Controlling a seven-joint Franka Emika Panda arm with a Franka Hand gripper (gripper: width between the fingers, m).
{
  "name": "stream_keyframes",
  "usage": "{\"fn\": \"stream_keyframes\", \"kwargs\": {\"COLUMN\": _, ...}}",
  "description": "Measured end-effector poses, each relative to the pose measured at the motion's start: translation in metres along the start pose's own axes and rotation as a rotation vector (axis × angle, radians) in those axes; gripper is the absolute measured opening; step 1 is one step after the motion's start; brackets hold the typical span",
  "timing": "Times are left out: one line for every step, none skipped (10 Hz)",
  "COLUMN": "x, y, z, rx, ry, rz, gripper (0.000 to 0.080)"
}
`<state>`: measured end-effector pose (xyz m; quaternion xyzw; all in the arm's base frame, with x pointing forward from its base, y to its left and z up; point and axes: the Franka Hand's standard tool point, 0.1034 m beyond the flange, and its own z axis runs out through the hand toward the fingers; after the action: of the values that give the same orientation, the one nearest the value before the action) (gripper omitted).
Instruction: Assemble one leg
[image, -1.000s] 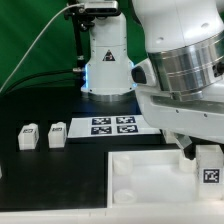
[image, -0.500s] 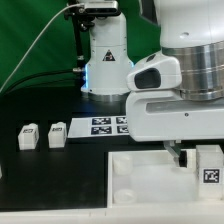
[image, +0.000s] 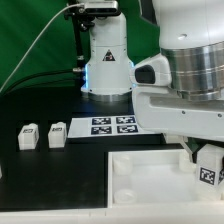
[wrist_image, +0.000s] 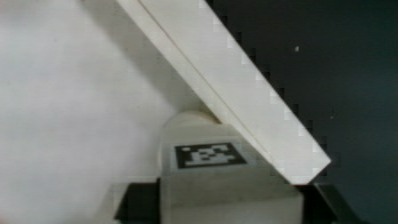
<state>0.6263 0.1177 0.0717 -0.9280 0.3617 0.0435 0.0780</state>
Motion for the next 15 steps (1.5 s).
{"fn": "stream_keyframes", "kwargs": {"x": 0.0045, "y": 0.0015, "z": -0.0023, "rx": 0.019, "ry": -0.015, "rz": 0.135, "gripper": 0.0305}}
{"fn": "stream_keyframes", "kwargs": {"x": 0.0087, "y": 0.0055, "z": -0.0021, "rx": 0.045, "ry": -0.040, "rz": 0.321, "gripper": 0.0305}}
{"fn": "stream_keyframes", "kwargs": {"x": 0.0081, "y": 0.0056, "z": -0.0005, "rx": 0.068, "ry": -0.057, "rz": 0.504, "gripper": 0.0304}}
{"fn": "stream_keyframes", "kwargs": {"x": 0.0073, "y": 0.0052, "z": 0.0005, "rx": 0.090, "ry": -0.071, "rz": 0.645, "gripper": 0.0304}}
{"fn": "stream_keyframes", "kwargs": {"x": 0.0060, "y": 0.0036, "z": 0.0011, "rx": 0.099, "ry": -0.087, "rz": 0.796, "gripper": 0.0300}}
{"fn": "stream_keyframes", "kwargs": {"x": 0.0036, "y": 0.0018, "z": 0.0024, "rx": 0.100, "ry": -0.096, "rz": 0.907, "gripper": 0.0299}}
{"fn": "stream_keyframes", "kwargs": {"x": 0.0015, "y": 0.0008, "z": 0.0031, "rx": 0.097, "ry": -0.098, "rz": 0.947, "gripper": 0.0299}}
{"fn": "stream_keyframes", "kwargs": {"x": 0.0017, "y": 0.0011, "z": 0.0033, "rx": 0.098, "ry": -0.096, "rz": 0.906, "gripper": 0.0351}}
{"fn": "stream_keyframes", "kwargs": {"x": 0.0015, "y": 0.0011, "z": 0.0034, "rx": 0.099, "ry": -0.094, "rz": 0.878, "gripper": 0.0351}}
{"fn": "stream_keyframes", "kwargs": {"x": 0.0013, "y": 0.0009, "z": 0.0035, "rx": 0.099, "ry": -0.094, "rz": 0.878, "gripper": 0.0568}}
{"fn": "stream_keyframes", "kwargs": {"x": 0.0011, "y": 0.0012, "z": 0.0033, "rx": 0.094, "ry": -0.086, "rz": 0.778, "gripper": 0.0568}}
{"fn": "stream_keyframes", "kwargs": {"x": 0.0021, "y": -0.0001, "z": 0.0001, "rx": 0.075, "ry": -0.062, "rz": 0.571, "gripper": 0.0633}}
{"fn": "stream_keyframes", "kwargs": {"x": 0.0031, "y": -0.0015, "z": -0.0014, "rx": 0.056, "ry": -0.023, "rz": 0.337, "gripper": 0.0645}}
{"fn": "stream_keyframes", "kwargs": {"x": 0.0033, "y": -0.0009, "z": -0.0008, "rx": 0.055, "ry": -0.018, "rz": 0.251, "gripper": 0.0645}}
{"fn": "stream_keyframes", "kwargs": {"x": 0.0041, "y": -0.0003, "z": -0.0010, "rx": 0.056, "ry": -0.014, "rz": 0.127, "gripper": 0.0648}}
